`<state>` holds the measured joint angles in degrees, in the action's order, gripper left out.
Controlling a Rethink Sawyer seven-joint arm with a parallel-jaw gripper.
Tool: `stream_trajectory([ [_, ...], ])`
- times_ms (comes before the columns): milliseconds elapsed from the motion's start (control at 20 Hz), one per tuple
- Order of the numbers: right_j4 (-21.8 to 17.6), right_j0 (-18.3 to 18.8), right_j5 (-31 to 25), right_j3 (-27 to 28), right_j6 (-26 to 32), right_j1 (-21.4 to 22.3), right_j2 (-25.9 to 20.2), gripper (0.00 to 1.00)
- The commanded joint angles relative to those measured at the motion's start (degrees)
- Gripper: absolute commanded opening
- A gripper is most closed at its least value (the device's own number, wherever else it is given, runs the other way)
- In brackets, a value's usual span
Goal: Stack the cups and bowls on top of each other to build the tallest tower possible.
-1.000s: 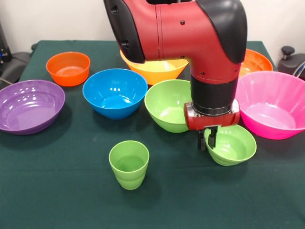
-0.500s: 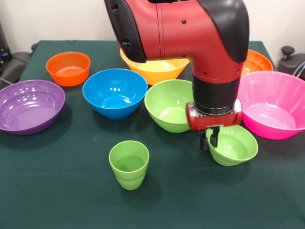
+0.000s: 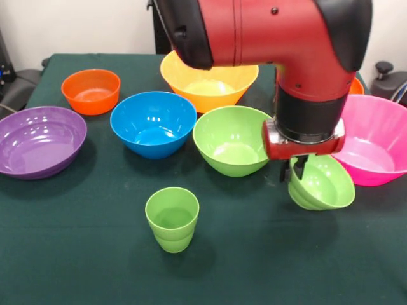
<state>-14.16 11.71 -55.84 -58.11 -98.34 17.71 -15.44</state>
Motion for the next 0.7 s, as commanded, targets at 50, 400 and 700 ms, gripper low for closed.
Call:
stream_trajectory([
  [50,0.1,-2.3,-7.5,5.8,4.3,0.2,-4.3,0.00],
  [400,0.7,-3.1,-13.9,14.3,5.3,-2.0,-5.2,0.00],
  [700,-0.2,-1.0,-22.5,25.9,9.8,-5.7,-7.6,0.00],
])
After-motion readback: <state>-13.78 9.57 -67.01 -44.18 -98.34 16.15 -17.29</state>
